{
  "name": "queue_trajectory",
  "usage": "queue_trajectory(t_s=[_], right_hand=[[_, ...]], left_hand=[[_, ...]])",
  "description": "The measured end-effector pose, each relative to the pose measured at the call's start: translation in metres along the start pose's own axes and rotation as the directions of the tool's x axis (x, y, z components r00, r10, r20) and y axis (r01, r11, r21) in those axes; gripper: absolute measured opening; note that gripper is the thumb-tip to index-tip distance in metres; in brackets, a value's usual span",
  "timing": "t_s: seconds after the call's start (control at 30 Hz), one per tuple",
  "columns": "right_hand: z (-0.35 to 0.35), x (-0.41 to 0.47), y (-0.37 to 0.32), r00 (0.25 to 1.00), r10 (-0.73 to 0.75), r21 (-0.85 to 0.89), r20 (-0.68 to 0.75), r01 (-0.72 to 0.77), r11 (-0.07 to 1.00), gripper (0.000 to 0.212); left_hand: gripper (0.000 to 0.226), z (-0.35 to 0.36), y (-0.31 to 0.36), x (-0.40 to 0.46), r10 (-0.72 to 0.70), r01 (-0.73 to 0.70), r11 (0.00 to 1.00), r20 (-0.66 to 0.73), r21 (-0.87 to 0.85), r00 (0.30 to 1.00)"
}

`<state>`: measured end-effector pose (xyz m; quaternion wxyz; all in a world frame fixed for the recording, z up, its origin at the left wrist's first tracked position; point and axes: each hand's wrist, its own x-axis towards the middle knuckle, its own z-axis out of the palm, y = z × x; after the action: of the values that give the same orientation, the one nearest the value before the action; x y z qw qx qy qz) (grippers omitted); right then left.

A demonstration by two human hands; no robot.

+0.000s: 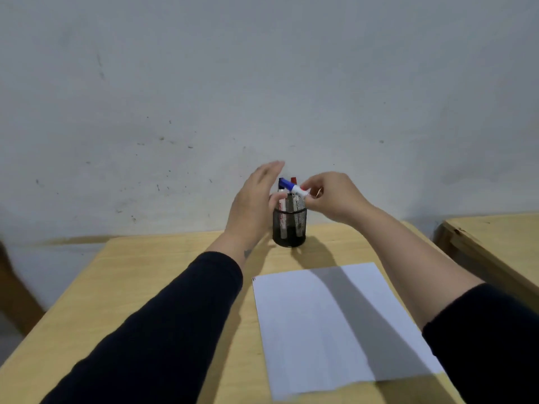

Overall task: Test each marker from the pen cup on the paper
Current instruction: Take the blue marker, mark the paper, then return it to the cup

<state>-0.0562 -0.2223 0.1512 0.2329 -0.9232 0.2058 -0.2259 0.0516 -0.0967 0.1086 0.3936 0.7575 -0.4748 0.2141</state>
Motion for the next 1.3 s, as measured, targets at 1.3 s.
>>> queue_trajectory(t_s=[1.3], right_hand=[[0.101,-0.043,0.023,0.856,0.454,0.874,0.246,-0.398,0.278,0.021]], left_hand=[[0.014,-0.005,-0.041,-0.124,-0.552,0.573,0.817,0.383,0.068,0.741]])
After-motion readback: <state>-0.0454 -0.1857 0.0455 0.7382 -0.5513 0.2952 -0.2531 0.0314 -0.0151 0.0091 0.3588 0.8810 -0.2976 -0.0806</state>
